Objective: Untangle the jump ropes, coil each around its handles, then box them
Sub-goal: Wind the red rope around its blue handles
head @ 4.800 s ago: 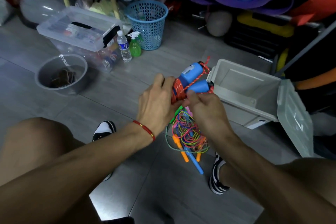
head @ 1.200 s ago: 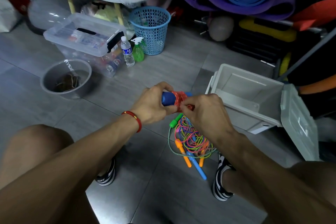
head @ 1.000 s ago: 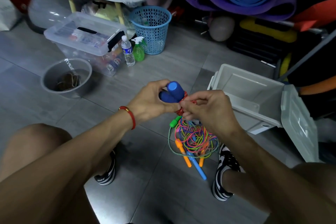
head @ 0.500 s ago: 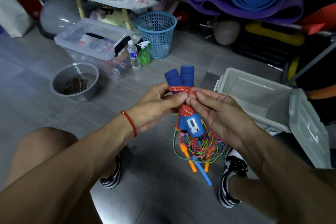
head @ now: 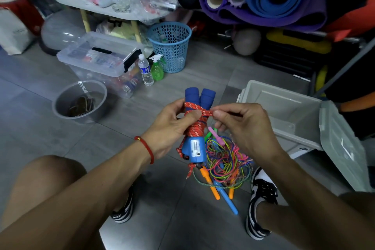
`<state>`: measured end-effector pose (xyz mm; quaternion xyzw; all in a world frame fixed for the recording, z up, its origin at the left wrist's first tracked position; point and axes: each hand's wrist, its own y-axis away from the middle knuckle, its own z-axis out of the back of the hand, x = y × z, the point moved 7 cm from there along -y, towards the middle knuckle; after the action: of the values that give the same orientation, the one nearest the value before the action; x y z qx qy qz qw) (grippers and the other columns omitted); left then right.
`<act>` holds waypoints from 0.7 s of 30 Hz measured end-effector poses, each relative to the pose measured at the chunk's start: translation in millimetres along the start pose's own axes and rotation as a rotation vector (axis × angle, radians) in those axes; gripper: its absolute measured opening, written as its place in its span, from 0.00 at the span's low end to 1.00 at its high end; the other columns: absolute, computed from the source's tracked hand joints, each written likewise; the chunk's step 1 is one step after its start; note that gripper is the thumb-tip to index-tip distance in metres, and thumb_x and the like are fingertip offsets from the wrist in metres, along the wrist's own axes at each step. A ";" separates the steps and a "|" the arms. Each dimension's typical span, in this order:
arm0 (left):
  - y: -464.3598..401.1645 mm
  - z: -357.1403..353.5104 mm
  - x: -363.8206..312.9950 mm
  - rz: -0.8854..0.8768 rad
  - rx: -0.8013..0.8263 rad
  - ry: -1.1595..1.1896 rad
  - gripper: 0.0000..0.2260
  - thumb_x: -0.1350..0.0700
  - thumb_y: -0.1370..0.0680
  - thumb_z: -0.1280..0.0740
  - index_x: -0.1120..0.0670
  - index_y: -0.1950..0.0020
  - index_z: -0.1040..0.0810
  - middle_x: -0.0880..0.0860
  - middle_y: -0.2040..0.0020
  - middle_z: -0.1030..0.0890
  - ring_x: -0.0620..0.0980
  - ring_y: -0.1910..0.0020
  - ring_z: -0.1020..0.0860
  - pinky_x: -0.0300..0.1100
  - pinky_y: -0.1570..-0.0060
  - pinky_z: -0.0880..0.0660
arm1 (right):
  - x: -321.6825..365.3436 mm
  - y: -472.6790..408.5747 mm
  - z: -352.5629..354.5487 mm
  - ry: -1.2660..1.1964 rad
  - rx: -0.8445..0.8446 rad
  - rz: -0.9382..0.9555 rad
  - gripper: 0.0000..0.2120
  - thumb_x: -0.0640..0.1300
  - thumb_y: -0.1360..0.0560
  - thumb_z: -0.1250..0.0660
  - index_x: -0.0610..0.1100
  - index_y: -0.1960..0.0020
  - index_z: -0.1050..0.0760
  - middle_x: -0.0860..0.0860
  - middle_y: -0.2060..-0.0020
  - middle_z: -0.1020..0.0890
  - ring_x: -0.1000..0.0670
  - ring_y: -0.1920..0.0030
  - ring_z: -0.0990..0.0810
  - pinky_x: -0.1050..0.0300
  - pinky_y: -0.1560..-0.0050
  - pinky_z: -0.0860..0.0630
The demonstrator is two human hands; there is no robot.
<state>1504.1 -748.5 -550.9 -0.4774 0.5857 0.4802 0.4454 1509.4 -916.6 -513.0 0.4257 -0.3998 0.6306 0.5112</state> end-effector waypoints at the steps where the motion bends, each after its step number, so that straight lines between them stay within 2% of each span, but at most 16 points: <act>1: 0.4 1.2 -1.5 -0.006 0.004 -0.012 0.15 0.57 0.23 0.30 0.57 0.37 0.22 0.65 0.40 0.20 0.70 0.43 0.21 0.56 0.46 0.20 | -2.4 0.0 -2.2 -0.001 0.047 -0.011 0.06 0.36 0.23 0.30 0.41 0.49 0.15 0.46 0.67 0.15 0.49 0.67 0.17 0.57 0.60 0.18; 4: -0.5 7.9 -0.8 0.005 -0.039 -0.033 0.20 0.58 0.23 0.27 0.55 0.32 0.25 0.63 0.44 0.18 0.57 0.51 0.17 0.48 0.52 0.18 | -7.8 0.9 -7.4 -0.128 0.088 -0.064 0.05 0.34 0.24 0.29 0.39 0.50 0.16 0.42 0.67 0.16 0.45 0.67 0.17 0.55 0.62 0.19; 6: 1.3 8.3 -1.3 0.018 -0.070 0.001 0.18 0.61 0.22 0.29 0.56 0.33 0.26 0.59 0.48 0.17 0.50 0.57 0.17 0.43 0.58 0.18 | -10.5 3.2 -11.6 -0.225 0.062 -0.114 0.05 0.32 0.26 0.27 0.37 0.51 0.19 0.39 0.67 0.16 0.43 0.68 0.16 0.57 0.65 0.20; 9: 3.4 7.1 -3.4 0.002 -0.075 -0.016 0.16 0.63 0.21 0.31 0.55 0.35 0.25 0.57 0.49 0.16 0.50 0.56 0.17 0.47 0.57 0.18 | -12.0 6.1 -18.4 -0.230 0.022 -0.114 0.05 0.33 0.28 0.25 0.36 0.54 0.20 0.39 0.67 0.17 0.45 0.69 0.16 0.60 0.68 0.21; 11: 3.3 6.8 -6.1 -0.016 -0.074 -0.039 0.15 0.63 0.21 0.31 0.55 0.35 0.25 0.58 0.48 0.16 0.51 0.56 0.18 0.50 0.55 0.19 | -11.4 7.4 -19.5 -0.201 -0.009 -0.081 0.04 0.35 0.28 0.25 0.37 0.55 0.18 0.41 0.68 0.16 0.46 0.69 0.17 0.59 0.67 0.20; 15: 3.8 7.2 -11.6 -0.052 -0.071 -0.085 0.14 0.65 0.21 0.31 0.57 0.36 0.26 0.58 0.47 0.16 0.52 0.56 0.18 0.48 0.58 0.20 | -9.9 4.9 -13.8 -0.285 -0.084 -0.032 0.03 0.33 0.25 0.28 0.36 0.52 0.17 0.42 0.68 0.16 0.48 0.69 0.18 0.60 0.64 0.20; 18: 5.2 3.1 -10.3 -0.085 -0.054 -0.142 0.14 0.67 0.22 0.32 0.59 0.37 0.26 0.58 0.48 0.15 0.51 0.56 0.19 0.47 0.56 0.21 | -8.0 1.7 -11.9 -0.282 -0.055 -0.028 0.08 0.30 0.22 0.33 0.36 0.47 0.18 0.44 0.64 0.15 0.49 0.65 0.16 0.60 0.57 0.19; 21: 7.6 0.9 -8.2 -0.092 -0.051 -0.141 0.13 0.68 0.22 0.32 0.59 0.38 0.26 0.58 0.48 0.15 0.50 0.55 0.18 0.46 0.55 0.20 | -5.5 -0.5 -12.0 -0.293 -0.007 -0.051 0.08 0.30 0.23 0.32 0.37 0.47 0.17 0.44 0.64 0.14 0.48 0.63 0.15 0.61 0.58 0.19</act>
<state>1497.8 -745.9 -542.0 -0.4802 0.5178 0.5065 0.4947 1509.1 -906.9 -521.9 0.5214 -0.4614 0.5472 0.4647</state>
